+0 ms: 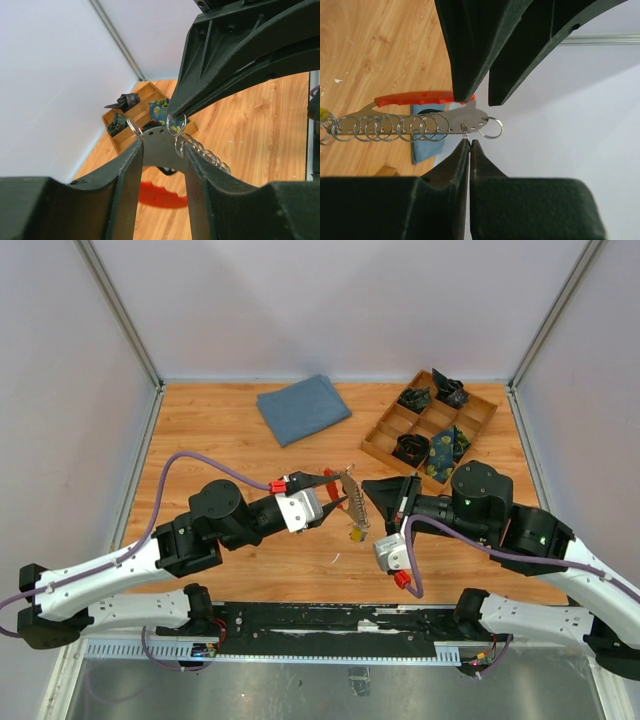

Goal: Put the keys on the keyring

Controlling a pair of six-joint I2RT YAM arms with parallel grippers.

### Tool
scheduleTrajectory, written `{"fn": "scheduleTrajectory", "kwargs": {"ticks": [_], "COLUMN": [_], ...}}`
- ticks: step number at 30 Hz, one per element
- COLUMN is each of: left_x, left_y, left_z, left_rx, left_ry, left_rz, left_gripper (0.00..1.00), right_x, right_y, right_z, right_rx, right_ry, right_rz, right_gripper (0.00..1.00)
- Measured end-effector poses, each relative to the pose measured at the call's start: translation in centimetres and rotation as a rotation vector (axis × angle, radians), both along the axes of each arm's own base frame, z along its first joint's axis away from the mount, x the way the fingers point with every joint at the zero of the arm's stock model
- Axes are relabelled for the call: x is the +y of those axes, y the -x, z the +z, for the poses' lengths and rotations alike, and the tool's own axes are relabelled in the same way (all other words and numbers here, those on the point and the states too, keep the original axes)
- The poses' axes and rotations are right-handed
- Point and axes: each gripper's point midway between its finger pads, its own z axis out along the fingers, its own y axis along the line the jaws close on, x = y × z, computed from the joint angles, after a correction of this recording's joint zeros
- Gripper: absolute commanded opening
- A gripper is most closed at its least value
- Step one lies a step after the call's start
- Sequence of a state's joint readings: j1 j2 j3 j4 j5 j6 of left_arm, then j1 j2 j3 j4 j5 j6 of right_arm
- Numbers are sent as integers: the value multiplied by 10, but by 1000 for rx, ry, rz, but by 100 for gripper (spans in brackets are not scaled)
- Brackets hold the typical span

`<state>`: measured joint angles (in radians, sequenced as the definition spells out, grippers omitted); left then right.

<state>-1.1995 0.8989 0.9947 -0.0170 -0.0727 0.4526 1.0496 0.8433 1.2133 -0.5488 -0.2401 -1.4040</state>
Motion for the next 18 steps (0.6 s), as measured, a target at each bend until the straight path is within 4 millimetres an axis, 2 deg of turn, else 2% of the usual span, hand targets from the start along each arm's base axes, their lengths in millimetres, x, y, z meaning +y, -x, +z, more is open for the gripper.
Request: {"fn": "scheduleTrajectory", "kwargs": {"ticks": [5,10,18], "left_x": [-2,-4,-4], "left_y": [-1,1,0], "left_z": [-2,0,4], "left_rx": [-11,-9,-1], "left_ry": [-12,-4,24], "left_rz": [-1,-17,-8], "left_gripper": [36,32,33], "right_x": [0,2,1], "right_y": [-1,-7,-9], "right_z": [2,16,6], "right_rx": [86,164,270], "right_ry": [-18,-53,-49], "right_rz": [-53,-116,-175], "right_gripper": [0,0,0]}}
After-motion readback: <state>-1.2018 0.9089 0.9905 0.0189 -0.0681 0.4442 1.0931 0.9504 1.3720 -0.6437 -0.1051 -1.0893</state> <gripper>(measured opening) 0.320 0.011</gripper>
